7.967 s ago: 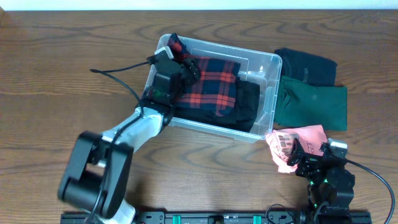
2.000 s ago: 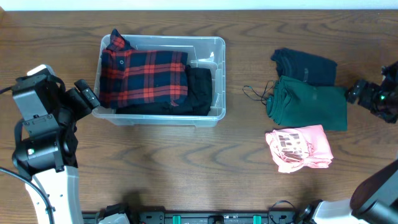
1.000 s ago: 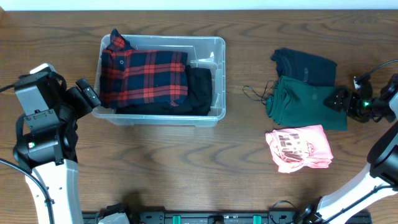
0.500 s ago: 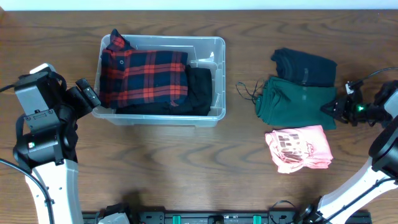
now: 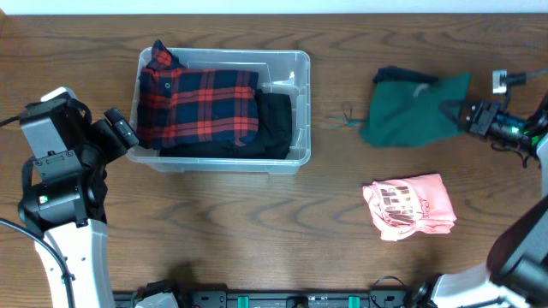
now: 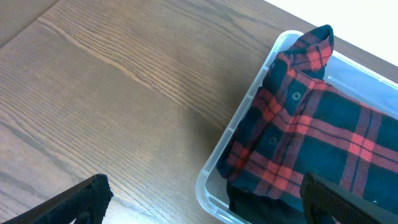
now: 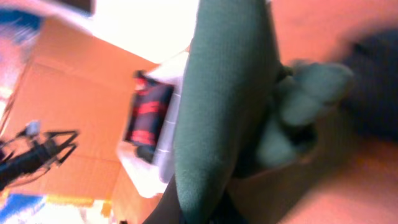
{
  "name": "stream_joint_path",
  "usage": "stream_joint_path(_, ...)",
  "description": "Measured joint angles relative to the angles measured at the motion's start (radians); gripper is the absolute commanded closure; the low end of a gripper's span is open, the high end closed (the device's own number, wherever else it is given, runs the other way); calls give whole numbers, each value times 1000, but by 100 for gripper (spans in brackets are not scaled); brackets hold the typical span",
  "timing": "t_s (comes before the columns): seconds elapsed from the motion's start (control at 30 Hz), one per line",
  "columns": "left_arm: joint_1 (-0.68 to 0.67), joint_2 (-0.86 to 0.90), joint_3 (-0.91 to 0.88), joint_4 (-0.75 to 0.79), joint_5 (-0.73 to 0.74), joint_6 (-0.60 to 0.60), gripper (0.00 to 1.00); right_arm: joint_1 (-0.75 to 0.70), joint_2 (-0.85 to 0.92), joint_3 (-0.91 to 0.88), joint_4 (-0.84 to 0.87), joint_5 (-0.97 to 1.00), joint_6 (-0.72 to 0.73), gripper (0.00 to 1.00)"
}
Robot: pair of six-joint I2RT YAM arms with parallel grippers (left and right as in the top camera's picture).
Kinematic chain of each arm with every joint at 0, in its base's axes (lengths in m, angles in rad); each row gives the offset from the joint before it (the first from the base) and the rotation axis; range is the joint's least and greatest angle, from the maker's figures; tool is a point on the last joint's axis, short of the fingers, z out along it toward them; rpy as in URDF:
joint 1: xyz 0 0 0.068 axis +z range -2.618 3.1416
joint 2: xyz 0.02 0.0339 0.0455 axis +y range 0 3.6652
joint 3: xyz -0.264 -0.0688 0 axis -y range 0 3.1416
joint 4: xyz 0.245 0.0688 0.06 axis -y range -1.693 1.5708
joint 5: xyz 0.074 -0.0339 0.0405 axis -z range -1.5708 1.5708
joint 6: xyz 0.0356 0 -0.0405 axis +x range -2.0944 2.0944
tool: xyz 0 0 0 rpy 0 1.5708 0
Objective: Pack container
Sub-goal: 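Lift the dark green garment and lower it into the bin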
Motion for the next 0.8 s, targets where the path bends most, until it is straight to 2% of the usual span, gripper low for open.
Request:
stream_joint_path(0.17, 0, 0, 0, 0, 0, 0, 2, 166, -138, 1, 260, -83, 193, 99)
stream_joint_path(0.27, 0, 0, 0, 0, 0, 0, 2, 289, -171, -2, 542, -97, 362, 99)
stream_joint_path(0.37, 0, 0, 0, -1, 0, 0, 2, 427, -178, -3, 898, -86, 560, 99)
stream_joint_path(0.53, 0, 2, 0, 0, 0, 0, 2, 612, -180, -3, 1379, 28, 852, 99)
stream_joint_path(0.63, 0, 2, 0, 0, 0, 0, 2, 682, -188, -3, 1474, 127, 936, 99)
stream_joint_path(0.8, 0, 2, 0, 0, 0, 0, 2, 841, -181, -3, 1455, 348, 939, 99)
